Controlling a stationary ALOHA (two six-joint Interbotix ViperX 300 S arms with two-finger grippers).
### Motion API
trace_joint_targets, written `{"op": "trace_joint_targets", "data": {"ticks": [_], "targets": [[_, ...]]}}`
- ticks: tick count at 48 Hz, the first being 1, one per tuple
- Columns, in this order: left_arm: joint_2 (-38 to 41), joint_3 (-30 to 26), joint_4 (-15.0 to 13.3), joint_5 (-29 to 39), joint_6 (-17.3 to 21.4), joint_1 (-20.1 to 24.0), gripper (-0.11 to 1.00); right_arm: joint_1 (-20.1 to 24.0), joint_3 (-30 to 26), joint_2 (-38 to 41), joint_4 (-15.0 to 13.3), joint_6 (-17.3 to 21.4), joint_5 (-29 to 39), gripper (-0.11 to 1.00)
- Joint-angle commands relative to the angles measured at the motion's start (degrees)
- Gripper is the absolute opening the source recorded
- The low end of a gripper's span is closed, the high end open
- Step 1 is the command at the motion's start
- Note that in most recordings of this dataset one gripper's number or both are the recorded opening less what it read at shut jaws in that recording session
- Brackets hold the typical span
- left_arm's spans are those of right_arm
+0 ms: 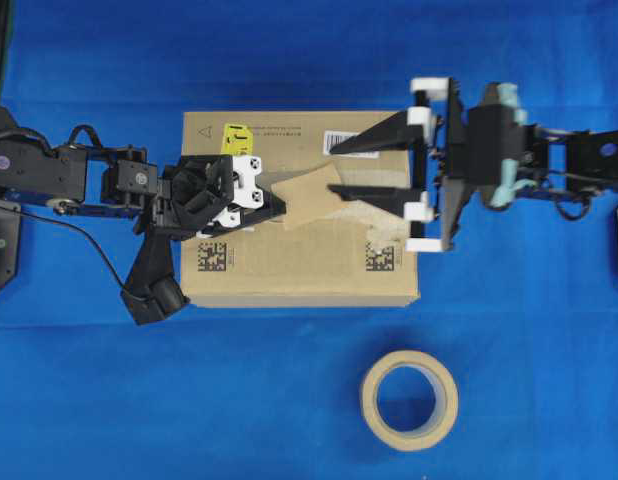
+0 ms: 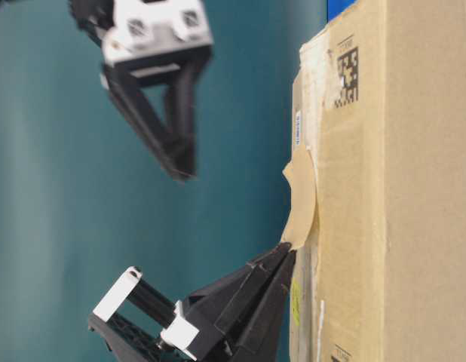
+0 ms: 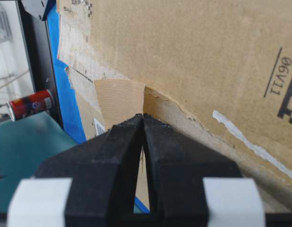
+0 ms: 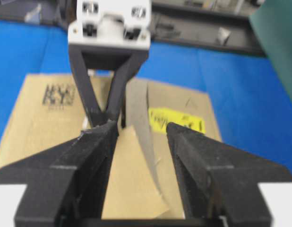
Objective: Apply tape along the seams of the closed cardboard box to seal it securely.
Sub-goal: 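Press the tape onto the seam with the right gripper, release left gripper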
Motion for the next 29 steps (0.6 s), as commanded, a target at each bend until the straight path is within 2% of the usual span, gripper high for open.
{"op": "trace_joint_targets", "data": {"ticks": [1, 16, 29], "targets": [[-1.32, -0.7, 0.0, -0.18, -0.18, -0.26, 0.02, -0.09, -1.67, 1.23, 0.09, 0.0, 0.18, 0.52], [-1.32, -0.62, 0.0, 1.41, -0.26, -0.35, 0.02, -0.18, -2.64, 7.12, 1.05, 0.09, 0.62, 0.51], [-1.41, -0.62, 0.0, 1.58, -0.35, -0.26, 0.02, -0.18, -2.46, 9.05, 1.05, 0.09, 1.85, 0.51]]}}
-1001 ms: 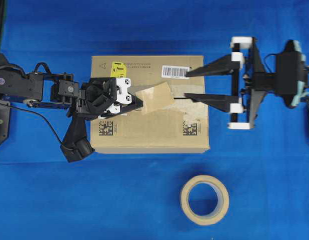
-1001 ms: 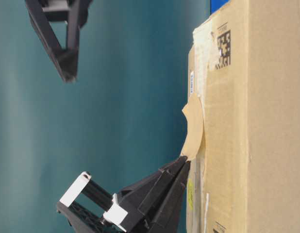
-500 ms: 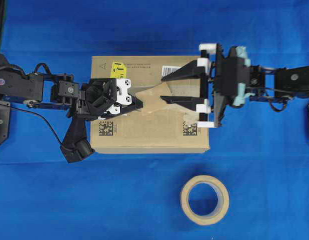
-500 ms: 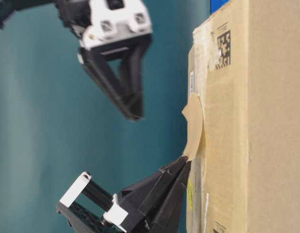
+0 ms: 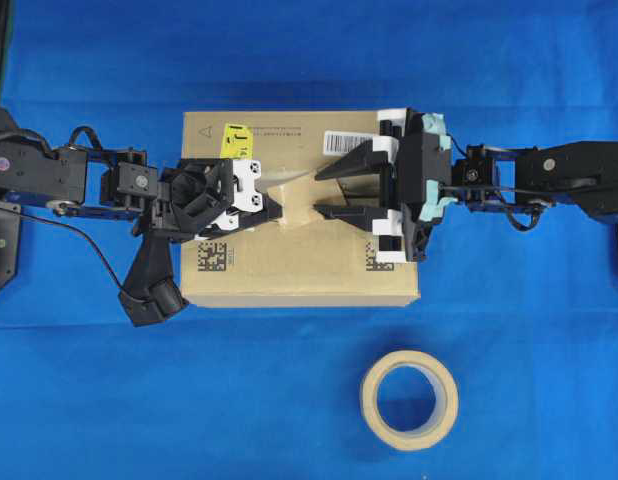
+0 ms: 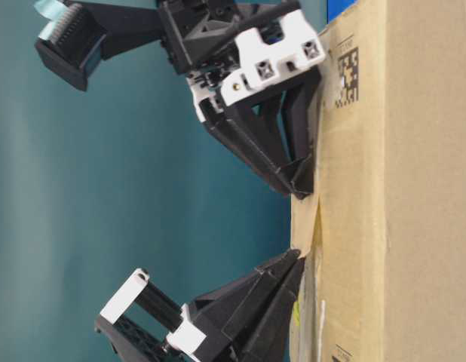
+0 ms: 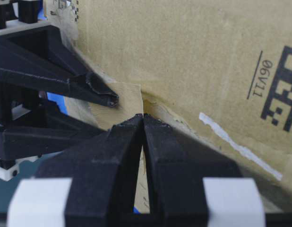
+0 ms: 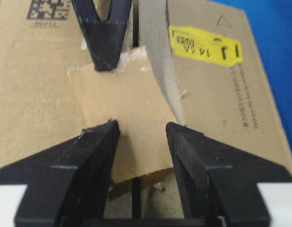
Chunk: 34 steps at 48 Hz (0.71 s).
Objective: Apply tape along the seams of the closed cardboard box to seal it securely.
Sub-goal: 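Press the tape onto the seam with the right gripper, release left gripper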
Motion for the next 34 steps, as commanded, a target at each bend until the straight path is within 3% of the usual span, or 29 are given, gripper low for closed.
{"op": "trace_joint_targets", "data": {"ticks": [1, 34], "targets": [[-1.41, -0.62, 0.09, -0.18, -0.18, 0.0, 0.02, -0.09, -1.14, -0.53, 0.26, 0.0, 0.35, 0.51], [-1.76, -0.97, -0.18, 0.09, -1.76, 2.29, 0.02, -0.09, -1.14, -0.53, 1.93, 0.0, 0.62, 0.51]]}}
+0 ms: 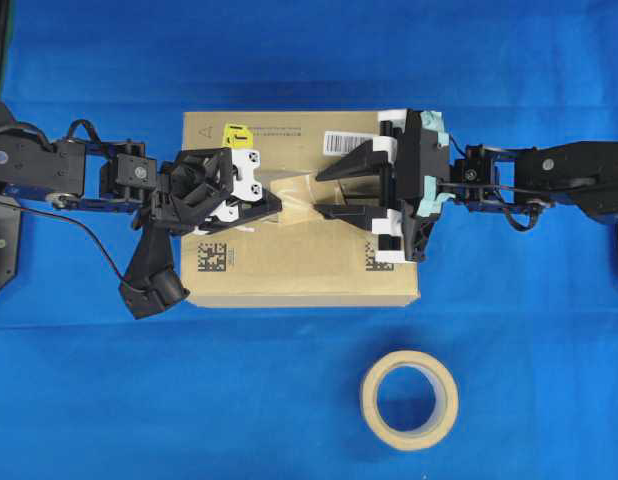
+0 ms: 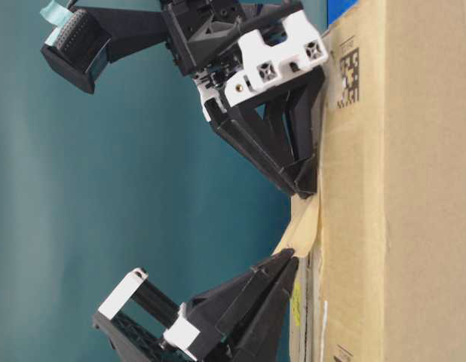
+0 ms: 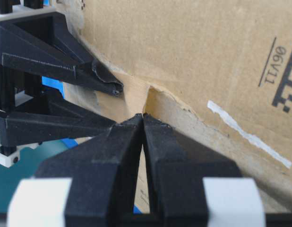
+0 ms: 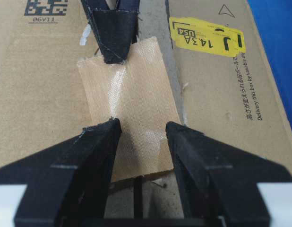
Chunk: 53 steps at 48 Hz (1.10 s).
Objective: Apply tape along the seams of the closed cardboard box to seal it securely.
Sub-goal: 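Press the tape onto the seam with the right gripper, release left gripper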
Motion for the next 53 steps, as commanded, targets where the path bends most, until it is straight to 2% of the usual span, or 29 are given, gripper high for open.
{"op": "trace_joint_targets", "data": {"ticks": [1, 7, 14, 18, 53], "targets": [[-1.41, -0.97, -0.18, 0.26, -0.18, 0.7, 0.03, -0.18, -1.05, -0.53, 0.53, -0.09, -0.35, 0.51], [-1.41, -0.97, -0.26, 0.7, -0.26, 1.23, 0.14, -0.18, -1.14, -0.53, 0.79, -0.09, -0.44, 0.51], [-1.32, -1.05, -0.26, 0.79, -0.18, 1.58, 0.45, -0.18, -1.05, -0.53, 1.32, -0.09, -0.44, 0.51], [-1.41, -1.32, -0.26, 0.88, -0.18, 1.85, 0.57, -0.18, -0.97, -0.53, 1.85, -0.09, -0.35, 0.51], [-1.41, -3.69, -0.26, 8.7, -0.18, 2.55, 0.56, -0.18, -0.97, -0.53, 3.16, -0.09, 2.55, 0.51]]}}
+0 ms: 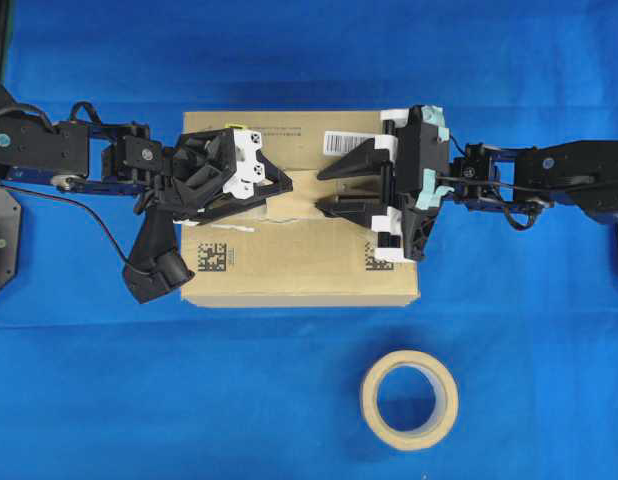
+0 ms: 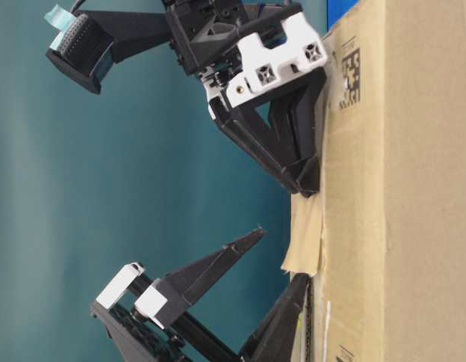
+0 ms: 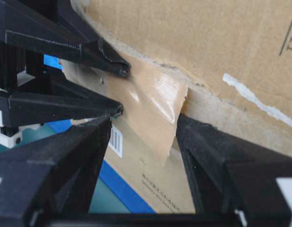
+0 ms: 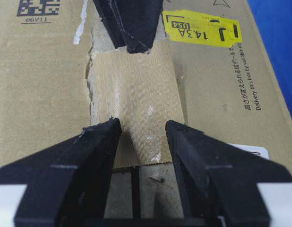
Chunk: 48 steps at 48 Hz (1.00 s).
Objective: Apply tape along the seams of the closed cardboard box to seal it securely.
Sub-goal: 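Press the tape onto the seam with the right gripper, release left gripper, then press both grippers along the taped seam to smooth the tape down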
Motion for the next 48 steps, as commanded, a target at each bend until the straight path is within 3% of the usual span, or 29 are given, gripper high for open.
{"op": "trace_joint_targets", "data": {"ticks": [1, 19, 32, 34, 40, 48], "targets": [[-1.41, -1.14, -0.18, 0.35, -0.09, 0.44, 0.56, -0.09, -0.79, -0.62, 0.26, -0.09, -0.09, 0.51], [-2.55, -0.79, -0.18, 1.14, -0.18, 0.79, 0.56, -0.09, -0.62, -0.62, 1.49, -0.09, -0.09, 0.51], [-8.88, 1.49, -0.79, -0.44, -1.67, 0.0, 0.55, 0.44, -1.05, -1.85, 2.2, -0.09, -0.44, 0.51], [-9.84, 2.29, -0.97, -1.67, -3.16, -0.26, 0.55, 0.62, -1.23, -2.46, 2.2, -0.09, -0.53, 0.51], [-12.48, 5.01, -0.97, -8.53, -12.39, -1.85, 0.55, 0.97, -1.85, -5.54, 2.11, -0.18, -0.53, 0.51], [-14.24, 6.42, -0.97, -16.26, -30.59, -3.43, 0.53, 0.97, -2.29, -9.49, 2.11, -0.79, -1.67, 0.51]]}}
